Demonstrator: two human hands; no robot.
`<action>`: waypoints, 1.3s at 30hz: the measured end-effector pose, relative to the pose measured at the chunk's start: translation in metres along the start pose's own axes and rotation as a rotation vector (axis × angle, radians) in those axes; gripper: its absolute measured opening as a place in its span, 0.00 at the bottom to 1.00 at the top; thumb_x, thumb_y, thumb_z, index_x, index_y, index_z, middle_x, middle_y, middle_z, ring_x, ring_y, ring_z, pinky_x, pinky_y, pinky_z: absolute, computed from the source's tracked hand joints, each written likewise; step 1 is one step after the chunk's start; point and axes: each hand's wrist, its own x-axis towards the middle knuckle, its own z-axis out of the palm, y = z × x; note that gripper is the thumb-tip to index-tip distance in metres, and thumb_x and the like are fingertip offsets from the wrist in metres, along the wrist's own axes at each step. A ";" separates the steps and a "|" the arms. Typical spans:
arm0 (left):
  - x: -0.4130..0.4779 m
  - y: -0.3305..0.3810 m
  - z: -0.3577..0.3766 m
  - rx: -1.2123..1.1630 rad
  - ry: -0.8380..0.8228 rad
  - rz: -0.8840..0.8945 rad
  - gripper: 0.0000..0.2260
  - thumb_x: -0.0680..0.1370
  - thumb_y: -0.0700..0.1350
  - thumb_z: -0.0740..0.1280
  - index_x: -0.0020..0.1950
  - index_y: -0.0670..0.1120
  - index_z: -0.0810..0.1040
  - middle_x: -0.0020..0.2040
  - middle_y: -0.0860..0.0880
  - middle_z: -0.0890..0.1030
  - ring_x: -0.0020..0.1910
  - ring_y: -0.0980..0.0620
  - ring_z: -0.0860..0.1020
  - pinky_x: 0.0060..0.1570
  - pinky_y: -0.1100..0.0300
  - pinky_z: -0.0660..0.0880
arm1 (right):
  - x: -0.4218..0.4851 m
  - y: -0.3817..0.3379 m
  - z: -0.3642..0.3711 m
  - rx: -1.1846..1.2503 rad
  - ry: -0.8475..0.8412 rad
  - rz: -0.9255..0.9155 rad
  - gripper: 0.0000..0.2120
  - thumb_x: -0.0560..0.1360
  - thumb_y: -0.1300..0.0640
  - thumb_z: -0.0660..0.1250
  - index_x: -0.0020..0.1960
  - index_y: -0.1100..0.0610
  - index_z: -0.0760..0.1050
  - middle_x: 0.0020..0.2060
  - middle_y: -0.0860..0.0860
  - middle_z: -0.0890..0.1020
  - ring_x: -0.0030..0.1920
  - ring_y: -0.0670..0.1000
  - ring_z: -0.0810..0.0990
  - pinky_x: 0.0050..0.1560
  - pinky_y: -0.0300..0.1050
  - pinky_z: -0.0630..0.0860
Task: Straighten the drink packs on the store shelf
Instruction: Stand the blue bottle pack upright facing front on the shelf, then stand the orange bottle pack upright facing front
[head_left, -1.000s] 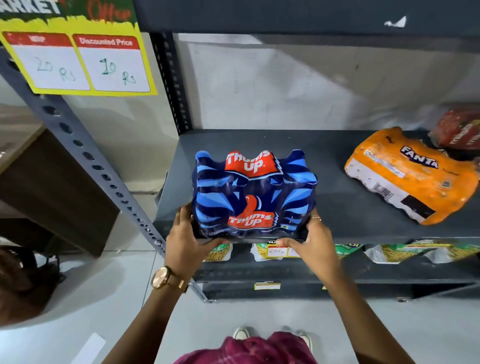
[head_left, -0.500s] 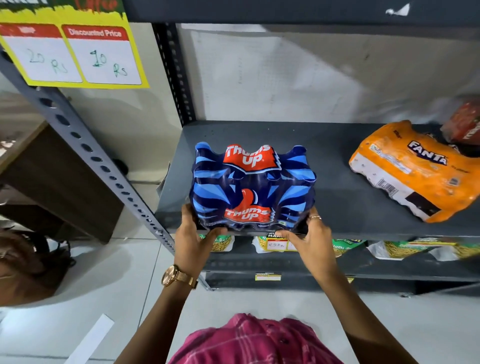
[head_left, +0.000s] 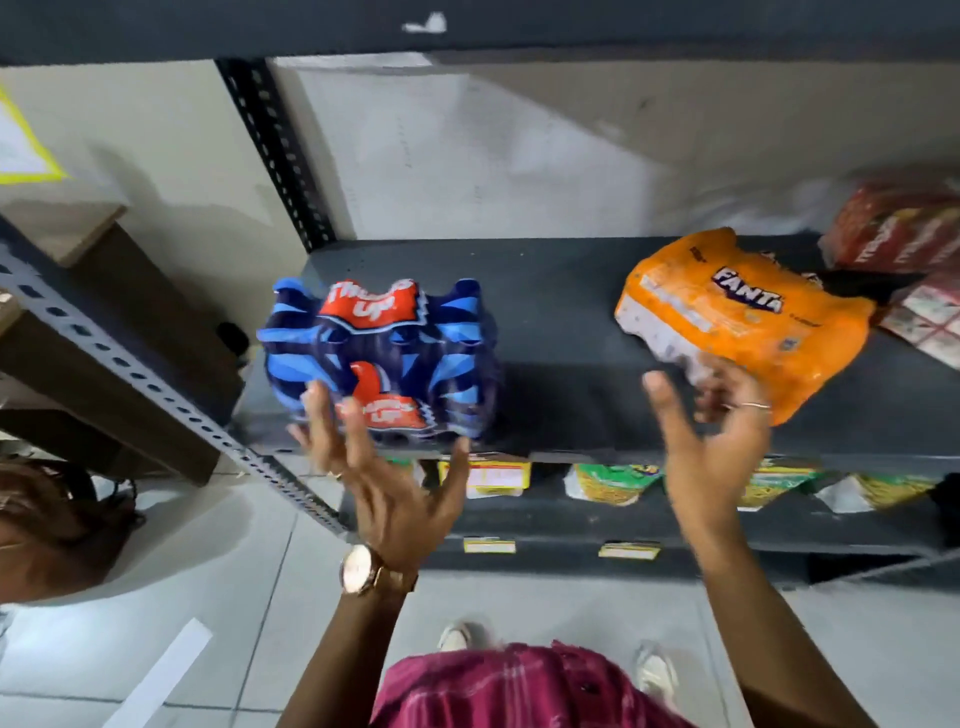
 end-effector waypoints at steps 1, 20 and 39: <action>0.005 0.027 0.016 -0.023 -0.018 0.077 0.39 0.69 0.51 0.74 0.73 0.44 0.56 0.71 0.30 0.58 0.73 0.31 0.57 0.72 0.35 0.50 | 0.020 0.004 -0.023 0.044 0.114 0.000 0.19 0.70 0.42 0.74 0.57 0.45 0.72 0.49 0.53 0.76 0.45 0.44 0.75 0.46 0.35 0.72; 0.120 0.176 0.297 0.249 -0.839 -0.409 0.36 0.67 0.75 0.54 0.55 0.47 0.77 0.56 0.41 0.82 0.58 0.37 0.77 0.59 0.45 0.70 | 0.170 0.071 -0.098 0.236 -0.284 0.737 0.21 0.61 0.48 0.80 0.49 0.51 0.77 0.47 0.51 0.84 0.44 0.47 0.82 0.37 0.40 0.74; 0.149 0.200 0.218 -0.326 -0.859 -0.963 0.49 0.55 0.81 0.61 0.60 0.44 0.74 0.50 0.41 0.81 0.36 0.39 0.85 0.41 0.43 0.83 | 0.157 0.078 -0.105 0.065 -0.563 0.128 0.53 0.47 0.52 0.86 0.66 0.43 0.62 0.56 0.39 0.77 0.52 0.35 0.79 0.43 0.30 0.78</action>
